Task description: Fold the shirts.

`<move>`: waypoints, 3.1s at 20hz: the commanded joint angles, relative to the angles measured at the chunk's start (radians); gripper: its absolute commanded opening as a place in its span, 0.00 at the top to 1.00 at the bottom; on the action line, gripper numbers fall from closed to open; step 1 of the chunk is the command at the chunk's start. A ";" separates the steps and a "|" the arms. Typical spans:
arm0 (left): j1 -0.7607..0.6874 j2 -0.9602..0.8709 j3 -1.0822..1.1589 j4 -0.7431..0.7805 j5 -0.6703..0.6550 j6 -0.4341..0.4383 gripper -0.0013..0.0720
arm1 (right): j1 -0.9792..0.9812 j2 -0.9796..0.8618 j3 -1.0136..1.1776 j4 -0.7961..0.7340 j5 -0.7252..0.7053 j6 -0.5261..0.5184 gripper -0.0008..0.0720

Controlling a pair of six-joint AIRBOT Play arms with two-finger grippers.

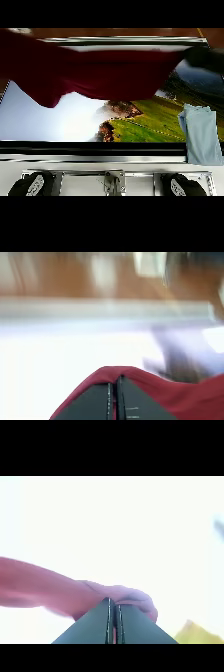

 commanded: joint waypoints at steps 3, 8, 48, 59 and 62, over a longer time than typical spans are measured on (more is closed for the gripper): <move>0.078 0.170 0.320 0.257 -0.011 -0.236 0.93 | -0.040 0.322 0.220 -0.306 -0.047 0.139 0.90; 0.078 0.247 0.336 0.481 -0.274 -0.276 0.93 | -0.040 0.436 0.288 -0.528 0.153 0.216 0.90; -0.290 -0.772 -0.282 0.423 0.142 -0.202 0.93 | 0.123 -0.660 -0.253 -0.460 -0.443 0.264 0.90; -0.293 -0.858 -0.269 0.576 -0.266 -0.448 0.34 | 0.093 -0.689 -0.253 -0.384 0.012 0.293 0.40; -0.243 -0.792 -0.236 0.564 -0.367 -0.415 0.24 | 0.050 -0.594 -0.253 -0.473 0.122 0.273 0.17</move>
